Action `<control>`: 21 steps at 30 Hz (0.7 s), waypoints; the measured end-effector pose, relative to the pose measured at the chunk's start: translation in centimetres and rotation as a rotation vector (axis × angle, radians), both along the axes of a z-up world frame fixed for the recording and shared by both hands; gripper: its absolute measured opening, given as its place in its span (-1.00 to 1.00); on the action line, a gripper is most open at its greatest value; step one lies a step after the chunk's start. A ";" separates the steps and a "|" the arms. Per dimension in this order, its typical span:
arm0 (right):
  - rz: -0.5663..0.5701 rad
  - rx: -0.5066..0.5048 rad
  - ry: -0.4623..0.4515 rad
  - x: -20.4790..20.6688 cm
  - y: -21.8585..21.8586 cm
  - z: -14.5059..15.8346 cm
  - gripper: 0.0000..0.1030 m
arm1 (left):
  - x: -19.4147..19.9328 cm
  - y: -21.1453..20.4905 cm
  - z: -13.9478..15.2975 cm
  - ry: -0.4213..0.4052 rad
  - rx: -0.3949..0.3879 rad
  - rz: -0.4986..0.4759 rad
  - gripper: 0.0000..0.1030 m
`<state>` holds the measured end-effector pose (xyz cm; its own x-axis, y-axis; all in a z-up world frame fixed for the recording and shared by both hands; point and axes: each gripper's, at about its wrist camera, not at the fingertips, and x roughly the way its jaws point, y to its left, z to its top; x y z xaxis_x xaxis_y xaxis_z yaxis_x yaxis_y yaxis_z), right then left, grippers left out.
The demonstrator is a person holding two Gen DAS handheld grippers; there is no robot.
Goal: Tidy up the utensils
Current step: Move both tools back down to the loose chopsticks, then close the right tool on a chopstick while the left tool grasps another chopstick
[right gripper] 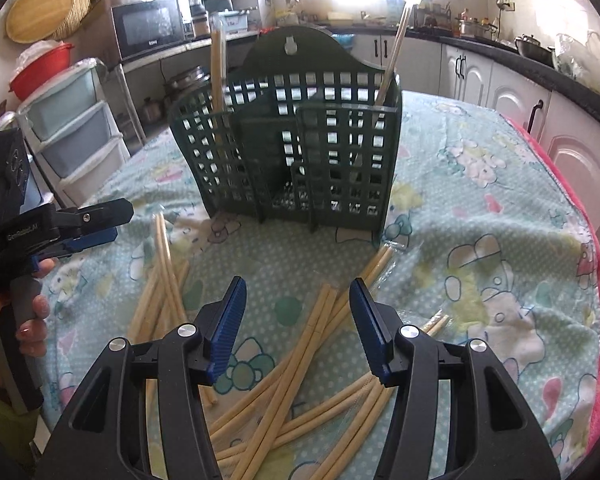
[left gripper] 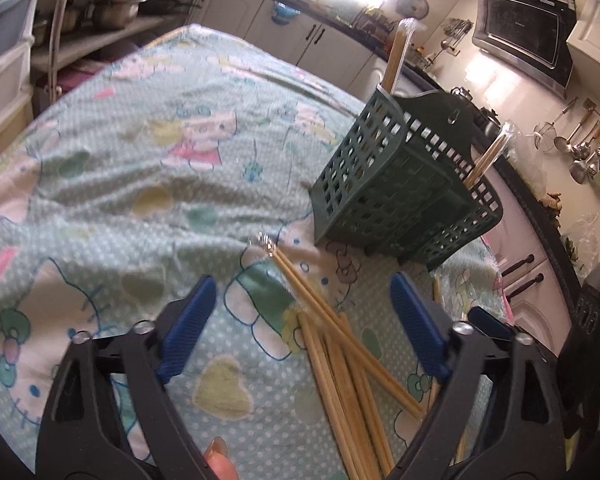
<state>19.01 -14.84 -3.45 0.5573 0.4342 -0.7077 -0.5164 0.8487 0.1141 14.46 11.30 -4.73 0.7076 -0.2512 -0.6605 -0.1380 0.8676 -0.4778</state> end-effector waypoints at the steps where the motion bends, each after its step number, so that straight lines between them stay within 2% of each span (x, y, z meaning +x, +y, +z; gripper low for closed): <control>1: -0.002 -0.006 0.005 0.2 0.1 -0.2 0.00 | 0.1 0.0 -0.2 0.006 -0.009 -0.005 0.34; 4: -0.003 -0.024 0.022 1.1 0.7 -0.9 -0.03 | 0.7 -0.2 -0.8 0.030 -0.033 -0.023 0.19; 14: -0.002 -0.117 0.029 2.6 2.4 -2.5 -0.22 | 3.0 0.3 -2.4 0.089 -0.110 -0.022 0.02; 16: 0.000 -0.111 0.055 3.0 2.4 -2.7 -0.52 | 3.6 0.5 -2.5 0.099 -0.118 -0.010 -0.05; 21: -0.004 -0.095 0.071 3.0 2.2 -3.0 -0.70 | 5.2 1.2 -2.9 0.127 -0.118 0.017 -0.42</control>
<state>22.03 -12.62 -6.49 0.5062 0.3610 -0.7832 -0.5062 0.8596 0.0691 19.70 12.51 -7.61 0.6254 -0.3211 -0.7112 -0.2175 0.8036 -0.5540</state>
